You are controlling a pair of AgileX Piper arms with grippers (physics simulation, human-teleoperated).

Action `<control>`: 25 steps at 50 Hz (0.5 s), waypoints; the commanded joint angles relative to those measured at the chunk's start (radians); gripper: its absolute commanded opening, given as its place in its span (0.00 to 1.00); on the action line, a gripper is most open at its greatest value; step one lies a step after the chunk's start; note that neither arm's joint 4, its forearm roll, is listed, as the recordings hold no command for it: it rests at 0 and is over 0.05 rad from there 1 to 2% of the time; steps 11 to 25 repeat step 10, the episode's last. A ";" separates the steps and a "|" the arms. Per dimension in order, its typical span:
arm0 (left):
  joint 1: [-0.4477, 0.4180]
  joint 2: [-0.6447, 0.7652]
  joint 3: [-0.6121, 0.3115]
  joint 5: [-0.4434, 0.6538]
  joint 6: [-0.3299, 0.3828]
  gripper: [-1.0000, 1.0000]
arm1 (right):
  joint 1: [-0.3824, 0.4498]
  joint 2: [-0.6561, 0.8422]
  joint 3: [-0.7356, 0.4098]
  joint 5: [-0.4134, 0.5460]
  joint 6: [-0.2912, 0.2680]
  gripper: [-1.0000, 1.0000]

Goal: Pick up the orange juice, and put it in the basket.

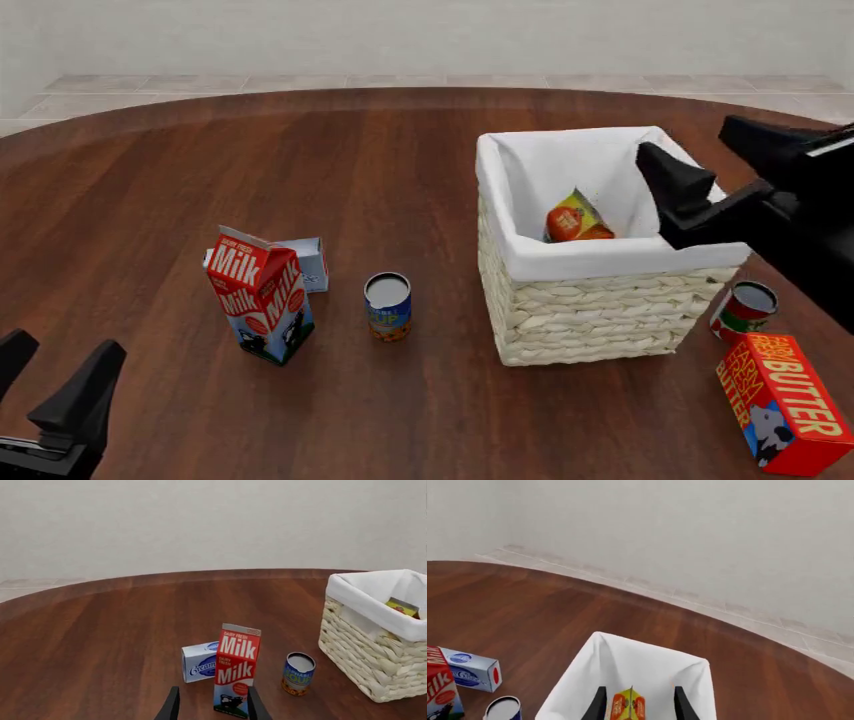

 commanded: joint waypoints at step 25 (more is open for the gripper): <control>-0.004 0.000 -0.009 -0.001 -0.001 1.00 | -0.062 -0.541 0.124 0.377 0.110 1.00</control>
